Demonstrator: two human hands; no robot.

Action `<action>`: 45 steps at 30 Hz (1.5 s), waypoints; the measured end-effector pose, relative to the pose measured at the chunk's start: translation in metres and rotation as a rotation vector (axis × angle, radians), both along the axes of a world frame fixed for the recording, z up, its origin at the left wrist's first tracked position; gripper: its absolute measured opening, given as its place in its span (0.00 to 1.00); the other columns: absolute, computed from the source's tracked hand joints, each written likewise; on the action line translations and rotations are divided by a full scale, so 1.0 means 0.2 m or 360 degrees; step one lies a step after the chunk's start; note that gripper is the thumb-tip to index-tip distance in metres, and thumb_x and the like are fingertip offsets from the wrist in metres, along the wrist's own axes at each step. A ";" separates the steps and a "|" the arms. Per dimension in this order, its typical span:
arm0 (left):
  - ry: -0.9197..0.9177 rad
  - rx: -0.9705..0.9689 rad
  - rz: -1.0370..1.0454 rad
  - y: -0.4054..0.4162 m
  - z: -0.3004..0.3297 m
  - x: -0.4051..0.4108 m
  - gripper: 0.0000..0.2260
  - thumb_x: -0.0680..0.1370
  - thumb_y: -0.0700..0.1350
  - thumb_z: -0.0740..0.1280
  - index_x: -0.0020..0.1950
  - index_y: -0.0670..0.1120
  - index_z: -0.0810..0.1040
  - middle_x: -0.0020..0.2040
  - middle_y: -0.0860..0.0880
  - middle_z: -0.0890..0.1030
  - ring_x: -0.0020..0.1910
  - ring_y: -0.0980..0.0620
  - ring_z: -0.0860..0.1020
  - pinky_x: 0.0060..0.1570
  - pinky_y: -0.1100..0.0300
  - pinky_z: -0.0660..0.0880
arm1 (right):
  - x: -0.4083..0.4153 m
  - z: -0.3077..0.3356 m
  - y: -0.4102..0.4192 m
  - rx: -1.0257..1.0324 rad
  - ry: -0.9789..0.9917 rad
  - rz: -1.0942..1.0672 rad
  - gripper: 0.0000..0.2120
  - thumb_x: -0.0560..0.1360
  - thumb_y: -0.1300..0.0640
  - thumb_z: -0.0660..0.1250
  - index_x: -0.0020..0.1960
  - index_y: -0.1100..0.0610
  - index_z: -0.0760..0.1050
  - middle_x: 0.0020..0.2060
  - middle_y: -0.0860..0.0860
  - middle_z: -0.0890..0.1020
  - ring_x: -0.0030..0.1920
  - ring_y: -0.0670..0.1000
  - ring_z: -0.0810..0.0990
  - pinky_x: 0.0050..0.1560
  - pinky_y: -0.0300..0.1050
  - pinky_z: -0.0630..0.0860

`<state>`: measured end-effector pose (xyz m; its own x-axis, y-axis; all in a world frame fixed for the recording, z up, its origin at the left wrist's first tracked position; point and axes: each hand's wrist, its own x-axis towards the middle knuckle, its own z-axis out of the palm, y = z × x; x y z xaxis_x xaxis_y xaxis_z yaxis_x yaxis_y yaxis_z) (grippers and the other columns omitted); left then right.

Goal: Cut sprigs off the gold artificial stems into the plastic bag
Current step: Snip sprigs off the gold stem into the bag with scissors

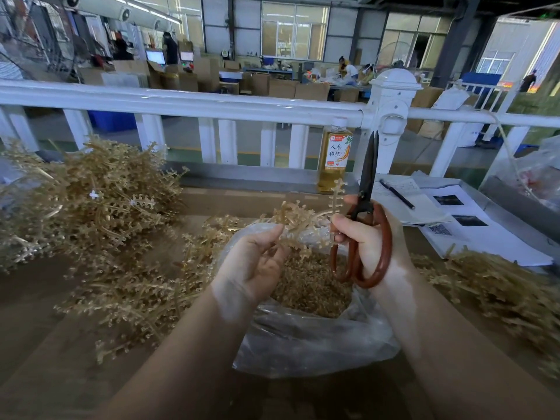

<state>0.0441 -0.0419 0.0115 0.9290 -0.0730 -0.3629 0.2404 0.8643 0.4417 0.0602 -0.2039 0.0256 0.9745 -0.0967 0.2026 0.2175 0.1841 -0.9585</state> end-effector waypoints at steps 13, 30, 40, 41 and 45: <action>-0.0002 0.0401 -0.0102 -0.06 -0.05 0.00 0.11 0.67 0.38 0.71 0.48 0.40 0.77 0.36 0.45 0.81 0.32 0.52 0.78 0.34 0.62 0.77 | -0.06 -0.06 0.04 -0.0505 0.0130 0.0055 0.14 0.70 0.70 0.72 0.51 0.58 0.77 0.32 0.51 0.80 0.23 0.41 0.76 0.27 0.26 0.70; -0.0051 0.1152 -0.0313 -0.03 -0.15 0.03 0.07 0.69 0.38 0.75 0.44 0.40 0.81 0.34 0.46 0.78 0.26 0.55 0.74 0.26 0.64 0.71 | -0.03 -0.13 0.06 -0.0775 0.0000 0.0200 0.21 0.68 0.73 0.73 0.58 0.61 0.75 0.38 0.48 0.79 0.33 0.43 0.80 0.40 0.39 0.80; -0.0086 0.0715 -0.0071 -0.02 -0.17 0.05 0.02 0.75 0.35 0.68 0.43 0.40 0.78 0.31 0.46 0.82 0.30 0.54 0.82 0.29 0.62 0.79 | -0.10 -0.07 0.06 -0.1256 -0.0290 -0.0024 0.12 0.70 0.54 0.76 0.51 0.52 0.78 0.31 0.40 0.76 0.34 0.33 0.76 0.34 0.24 0.68; -0.0072 0.0686 -0.0049 -0.01 -0.17 0.06 0.02 0.74 0.34 0.68 0.42 0.39 0.78 0.32 0.45 0.82 0.31 0.53 0.82 0.30 0.62 0.79 | -0.11 -0.06 0.05 -0.1335 -0.0315 -0.0044 0.12 0.70 0.51 0.76 0.50 0.50 0.77 0.32 0.39 0.76 0.36 0.28 0.74 0.34 0.22 0.66; -0.0091 0.0613 0.0023 0.00 -0.19 0.06 0.05 0.72 0.29 0.67 0.42 0.37 0.77 0.36 0.43 0.81 0.35 0.49 0.82 0.33 0.60 0.81 | -0.13 -0.09 0.03 -0.1471 -0.0263 0.0030 0.10 0.72 0.43 0.71 0.47 0.47 0.75 0.33 0.39 0.77 0.39 0.37 0.76 0.38 0.23 0.67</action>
<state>0.0556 -0.0417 -0.0273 0.9485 0.0715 -0.3086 0.1951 0.6358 0.7468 0.0343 -0.1981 0.0076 0.9264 0.1869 0.3270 0.3684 -0.6301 -0.6835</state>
